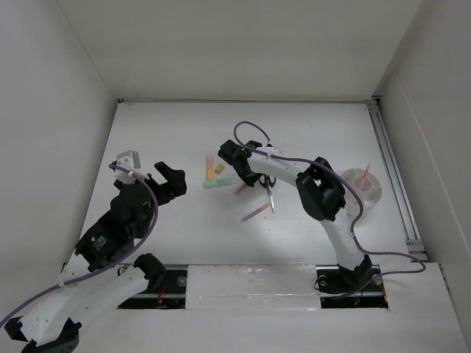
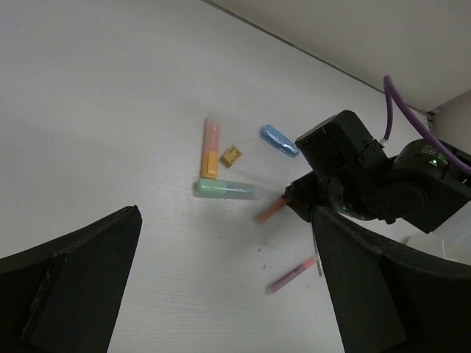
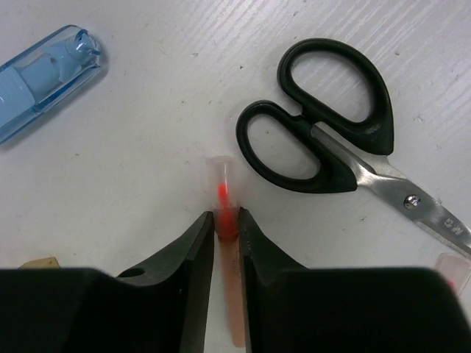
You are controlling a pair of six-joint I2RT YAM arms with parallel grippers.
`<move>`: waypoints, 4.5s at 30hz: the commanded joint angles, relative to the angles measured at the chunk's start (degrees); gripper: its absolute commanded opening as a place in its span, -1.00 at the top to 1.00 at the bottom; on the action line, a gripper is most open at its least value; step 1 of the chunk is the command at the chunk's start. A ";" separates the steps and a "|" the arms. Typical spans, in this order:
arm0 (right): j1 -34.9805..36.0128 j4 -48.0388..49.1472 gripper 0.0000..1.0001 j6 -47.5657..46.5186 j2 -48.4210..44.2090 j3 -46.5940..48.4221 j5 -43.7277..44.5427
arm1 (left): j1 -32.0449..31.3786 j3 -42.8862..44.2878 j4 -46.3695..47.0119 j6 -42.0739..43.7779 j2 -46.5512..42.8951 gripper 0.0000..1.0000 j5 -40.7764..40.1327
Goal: Sort the stationery into containers
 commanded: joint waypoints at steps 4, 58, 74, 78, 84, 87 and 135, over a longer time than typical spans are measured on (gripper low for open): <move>-1.17 3.65 0.79 -2.17 1.97 -4.46 -3.90 | 0.23 0.61 1.63 0.61 -0.72 -1.00 -0.08; -37.65 38.65 1.00 -64.23 -79.24 -54.47 24.29 | 0.23 -0.44 5.58 5.45 0.86 -1.00 7.92; -37.65 28.28 1.00 -48.60 -73.27 -56.14 33.71 | 0.23 -0.44 6.11 5.45 -0.72 -1.00 7.92; -37.65 23.35 1.00 -42.53 -70.37 -55.45 35.55 | 0.23 -0.44 6.11 5.45 -1.25 -1.00 8.44; -37.65 18.61 1.00 -36.20 -66.50 -53.86 37.22 | 0.23 -0.97 6.64 5.45 -1.78 -1.00 8.45; -37.65 18.60 1.00 -35.57 -65.97 -53.86 37.23 | 0.23 -0.97 6.64 5.45 -2.39 -1.00 8.97; -40.55 32.76 1.00 -40.67 -59.11 -54.82 34.67 | 0.23 -1.50 7.69 6.59 -2.92 -1.00 11.26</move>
